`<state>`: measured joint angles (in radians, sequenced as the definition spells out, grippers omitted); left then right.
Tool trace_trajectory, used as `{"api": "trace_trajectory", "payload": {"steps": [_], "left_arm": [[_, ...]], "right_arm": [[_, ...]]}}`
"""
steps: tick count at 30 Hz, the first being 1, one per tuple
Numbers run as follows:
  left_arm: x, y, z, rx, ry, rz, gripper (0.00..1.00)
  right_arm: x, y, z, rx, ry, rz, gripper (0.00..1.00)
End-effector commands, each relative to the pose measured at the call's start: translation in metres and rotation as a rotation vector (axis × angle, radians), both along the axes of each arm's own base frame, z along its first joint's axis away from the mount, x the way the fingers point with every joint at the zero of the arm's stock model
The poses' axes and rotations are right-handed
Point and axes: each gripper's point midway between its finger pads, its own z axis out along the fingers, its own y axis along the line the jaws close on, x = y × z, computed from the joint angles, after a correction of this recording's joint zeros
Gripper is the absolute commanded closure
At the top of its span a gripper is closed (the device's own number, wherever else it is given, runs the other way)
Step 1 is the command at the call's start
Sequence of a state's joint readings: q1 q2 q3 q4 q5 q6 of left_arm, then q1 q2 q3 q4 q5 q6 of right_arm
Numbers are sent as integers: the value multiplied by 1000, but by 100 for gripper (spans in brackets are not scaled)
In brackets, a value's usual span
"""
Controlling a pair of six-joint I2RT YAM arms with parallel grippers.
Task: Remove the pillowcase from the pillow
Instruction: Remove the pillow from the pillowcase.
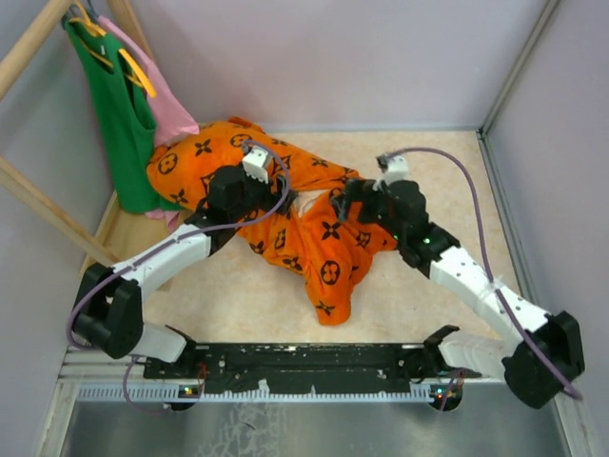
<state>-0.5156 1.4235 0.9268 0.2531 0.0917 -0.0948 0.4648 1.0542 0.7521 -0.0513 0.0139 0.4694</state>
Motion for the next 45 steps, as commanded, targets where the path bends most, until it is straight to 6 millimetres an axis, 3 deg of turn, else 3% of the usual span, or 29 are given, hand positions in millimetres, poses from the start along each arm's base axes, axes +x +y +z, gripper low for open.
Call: {"api": "trace_trajectory", "payload": {"steps": [1,5,7,9,11,12,13,15,17,19,21,22,24,27,30,32,34,37,41,43,45], "left_arm": [[-2,2,-17,-10,49,-5,15],[1,7,-23,3,64,29,15],[2,11,-27,18,71,48,16],[2,16,-33,32,77,71,16],[3,22,-38,48,85,100,16],[3,25,-42,57,91,115,16],[3,28,-45,67,98,134,17],[4,36,-53,89,110,172,17],[4,42,-55,97,110,201,17],[5,45,-52,87,92,224,17],[6,42,-39,78,57,210,17],[5,35,-27,69,33,187,16],[-9,5,4,89,-53,79,11],[-57,-64,52,147,-239,-249,1],[-121,-123,76,36,-237,-637,0],[-153,-147,81,-50,-179,-814,0],[-173,-165,78,-101,-138,-917,0],[-164,-180,66,-160,-117,-856,0],[-135,-192,31,-146,-20,-717,0],[-110,-192,6,-87,7,-573,0],[-70,-176,-22,2,22,-318,1]], "right_arm": [[21,46,47,-112,-135,30,1],[28,68,23,-134,-60,39,1],[26,66,-1,-168,5,31,1],[19,53,-29,-211,78,3,9],[2,24,-68,-218,173,-37,27],[-3,1,-83,-192,217,-81,42],[-11,-21,-96,-160,256,-122,63],[-28,-65,-116,-100,311,-217,88],[-40,-97,-121,-53,323,-295,98],[-43,-108,-115,-4,306,-317,100],[-39,-105,-107,18,288,-303,100],[-35,-101,-105,32,287,-289,100],[-29,-94,-102,51,288,-262,100],[-21,-87,-97,64,272,-227,100],[-19,-84,-96,60,263,-203,100],[-18,-84,-95,54,262,-196,100],[-18,-84,-94,52,258,-199,100],[-19,-85,-95,51,257,-200,100],[-26,-85,-102,54,271,-201,100],[-30,-87,-105,53,278,-206,100],[-33,-87,-105,52,274,-207,100]]}}
